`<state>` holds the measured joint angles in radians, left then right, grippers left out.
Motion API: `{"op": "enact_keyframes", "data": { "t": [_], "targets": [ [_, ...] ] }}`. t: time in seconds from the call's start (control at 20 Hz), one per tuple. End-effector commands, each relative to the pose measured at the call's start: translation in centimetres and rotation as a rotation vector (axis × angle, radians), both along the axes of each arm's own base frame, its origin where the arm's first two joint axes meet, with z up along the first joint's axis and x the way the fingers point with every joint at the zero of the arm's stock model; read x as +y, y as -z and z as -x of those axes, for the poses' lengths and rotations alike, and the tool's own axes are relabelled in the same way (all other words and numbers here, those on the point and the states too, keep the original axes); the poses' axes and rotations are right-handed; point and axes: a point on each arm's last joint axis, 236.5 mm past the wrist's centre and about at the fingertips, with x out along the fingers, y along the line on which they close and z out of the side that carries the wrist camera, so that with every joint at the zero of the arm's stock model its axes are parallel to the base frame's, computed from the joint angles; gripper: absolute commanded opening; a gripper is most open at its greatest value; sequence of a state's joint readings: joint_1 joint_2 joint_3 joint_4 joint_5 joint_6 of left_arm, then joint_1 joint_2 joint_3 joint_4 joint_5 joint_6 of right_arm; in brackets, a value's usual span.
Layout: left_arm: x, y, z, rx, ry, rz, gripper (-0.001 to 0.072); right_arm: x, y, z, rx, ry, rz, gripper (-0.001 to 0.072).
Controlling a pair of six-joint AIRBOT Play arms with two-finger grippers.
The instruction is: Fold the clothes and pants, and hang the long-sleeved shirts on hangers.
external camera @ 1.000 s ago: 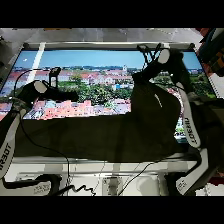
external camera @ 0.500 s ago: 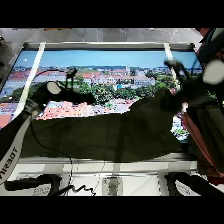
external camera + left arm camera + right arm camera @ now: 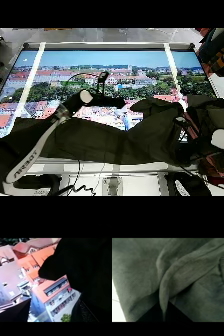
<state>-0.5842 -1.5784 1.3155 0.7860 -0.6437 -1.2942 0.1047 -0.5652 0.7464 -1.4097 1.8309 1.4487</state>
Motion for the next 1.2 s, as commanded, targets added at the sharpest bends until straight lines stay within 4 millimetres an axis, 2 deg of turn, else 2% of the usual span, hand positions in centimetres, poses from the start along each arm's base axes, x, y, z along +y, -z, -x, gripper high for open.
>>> {"op": "enact_keyframes", "data": {
  "t": [0.0,0.05,0.1,0.25,0.35,0.55,0.65,0.75,0.9,1.15],
  "targets": [
    [-4.3,0.3,0.1,0.019,0.056,0.037,0.0709,-0.2,0.7,0.9,-0.004,0.011,0.005,0.0240],
    [-5.0,0.9,-0.3,0.034,0.077,0.033,0.0709,-0.1,0.7,0.3,-0.026,0.015,0.002,0.0396],
    [-5.3,1.8,-0.7,0.060,0.091,0.027,0.0709,-0.1,0.7,-0.3,-0.052,0.019,-0.001,0.0484],
    [-5.4,5.7,-1.0,0.232,0.096,0.005,0.0709,0.2,0.7,-2.2,-0.133,0.032,-0.012,0.0490],
    [-4.9,8.1,-2.1,0.273,0.073,-0.009,0.0709,0.3,0.6,-3.4,-0.181,0.039,-0.018,0.0490],
    [-2.7,11.1,-4.1,0.079,0.200,-0.159,0.0709,0.4,0.4,-5.0,-0.252,0.049,-0.026,0.0490],
    [-2.2,11.7,-4.8,-0.006,0.245,-0.226,0.0708,0.5,0.2,-6.0,-0.294,0.056,-0.031,0.0490],
    [-3.1,11.7,-4.8,-0.066,0.300,-0.240,0.0708,0.6,-0.1,-7.3,-0.349,0.065,-0.038,0.0490],
    [-5.1,11.5,-4.1,-0.139,0.384,-0.237,0.0707,0.7,-0.5,-8.5,-0.398,0.072,-0.045,0.0489],
    [-7.2,11.9,-2.1,-0.209,0.498,-0.231,0.0695,0.5,-0.6,-8.8,-0.413,0.074,-0.037,0.0490]
  ]
}}
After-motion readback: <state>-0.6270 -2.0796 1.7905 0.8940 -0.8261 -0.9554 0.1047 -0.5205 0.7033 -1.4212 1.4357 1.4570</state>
